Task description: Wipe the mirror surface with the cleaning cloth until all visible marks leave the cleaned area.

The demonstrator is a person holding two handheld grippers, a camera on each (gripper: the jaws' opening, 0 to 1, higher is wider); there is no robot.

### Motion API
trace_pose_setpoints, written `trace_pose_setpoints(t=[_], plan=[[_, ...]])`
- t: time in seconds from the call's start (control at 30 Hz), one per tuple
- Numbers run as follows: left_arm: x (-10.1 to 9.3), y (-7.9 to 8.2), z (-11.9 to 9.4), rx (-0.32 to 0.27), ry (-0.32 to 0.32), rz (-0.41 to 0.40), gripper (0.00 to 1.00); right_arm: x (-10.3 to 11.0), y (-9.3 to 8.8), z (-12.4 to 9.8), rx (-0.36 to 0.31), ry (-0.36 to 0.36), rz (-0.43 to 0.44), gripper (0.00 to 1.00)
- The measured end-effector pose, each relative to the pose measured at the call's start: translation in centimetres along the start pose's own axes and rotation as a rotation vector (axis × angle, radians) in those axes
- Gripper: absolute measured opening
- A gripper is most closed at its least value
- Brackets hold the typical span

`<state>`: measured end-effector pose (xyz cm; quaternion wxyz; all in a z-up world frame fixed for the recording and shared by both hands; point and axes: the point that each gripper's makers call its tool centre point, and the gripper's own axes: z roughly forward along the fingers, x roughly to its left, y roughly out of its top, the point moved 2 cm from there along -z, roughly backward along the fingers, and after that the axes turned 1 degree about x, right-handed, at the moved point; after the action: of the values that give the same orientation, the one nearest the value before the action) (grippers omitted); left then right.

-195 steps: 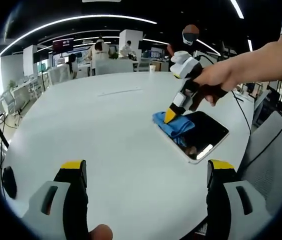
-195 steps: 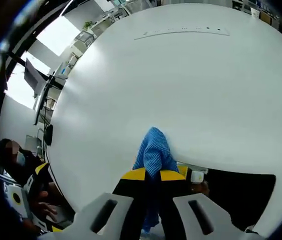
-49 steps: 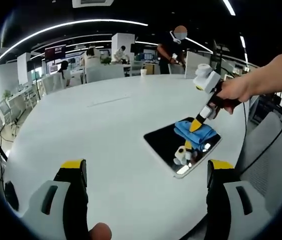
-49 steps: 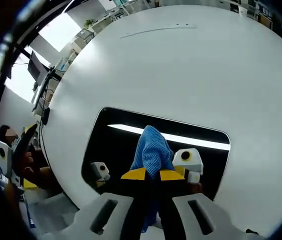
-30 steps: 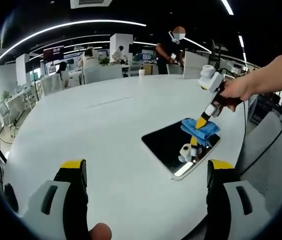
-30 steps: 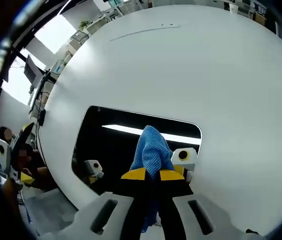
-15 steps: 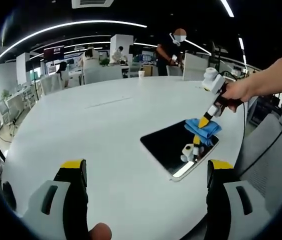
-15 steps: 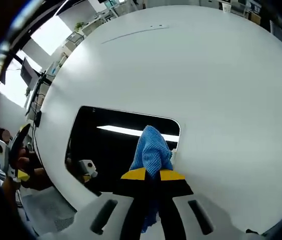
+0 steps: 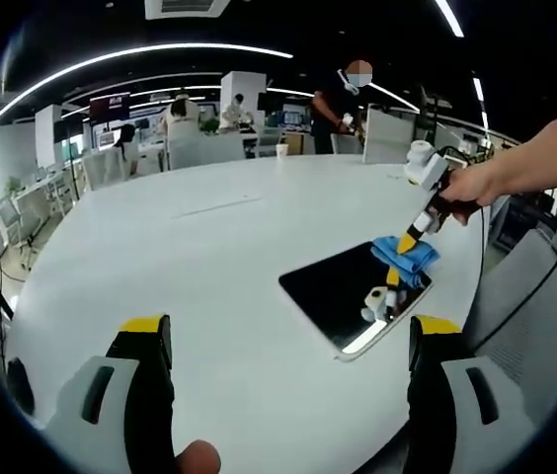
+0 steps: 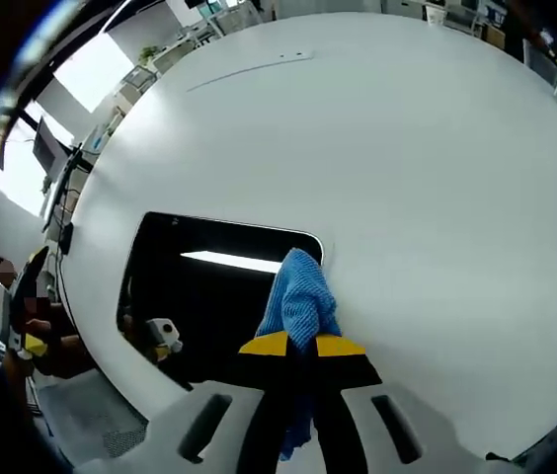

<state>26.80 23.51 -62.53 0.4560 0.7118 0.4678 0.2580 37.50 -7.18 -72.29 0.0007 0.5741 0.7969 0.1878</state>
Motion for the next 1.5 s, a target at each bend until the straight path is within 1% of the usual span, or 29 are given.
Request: trace_pose_setpoints(t=[0.27,0.6,0.63,0.7,0.73,0.83,0.97,1.2,1.5], plan=[[-0.1,0.1,-0.1,-0.004,0.001,0.002,0.98,0.0,0.1,0.3,-0.002,-0.002,0.004,0.02],[0.1,0.0,-0.2,-0.004,0.011,-0.001,0.98,0.2,0.0,0.3,-0.012,-0.013,0.034,0.03],[0.1,0.1,-0.2,-0.005,0.010,-0.003,0.98,0.2,0.0,0.3,-0.013,-0.013,0.034,0.03],[-0.2,0.2,-0.2,-0.007,0.007,0.000,0.98,0.2,0.0,0.3,-0.022,-0.019,-0.011,0.02],[-0.3,0.2,-0.2,-0.008,0.005,0.002,0.98,0.4,-0.1,0.3,-0.023,-0.028,0.007,0.02],[-0.2,0.1,-0.2,-0.006,0.006,0.000,0.98,0.3,0.0,0.4,-0.023,-0.043,-0.009,0.02],[-0.1,0.1,-0.4,-0.009,0.010,-0.004,0.98,0.3,0.0,0.4,-0.021,-0.052,0.001,0.02],[-0.4,0.0,-0.4,-0.004,0.003,0.003,0.98,0.8,-0.8,-0.1,-0.015,-0.057,-0.017,0.02],[-0.3,0.2,0.0,-0.005,-0.003,0.009,0.98,0.8,-1.7,-0.1,-0.009,-0.055,-0.004,0.02]])
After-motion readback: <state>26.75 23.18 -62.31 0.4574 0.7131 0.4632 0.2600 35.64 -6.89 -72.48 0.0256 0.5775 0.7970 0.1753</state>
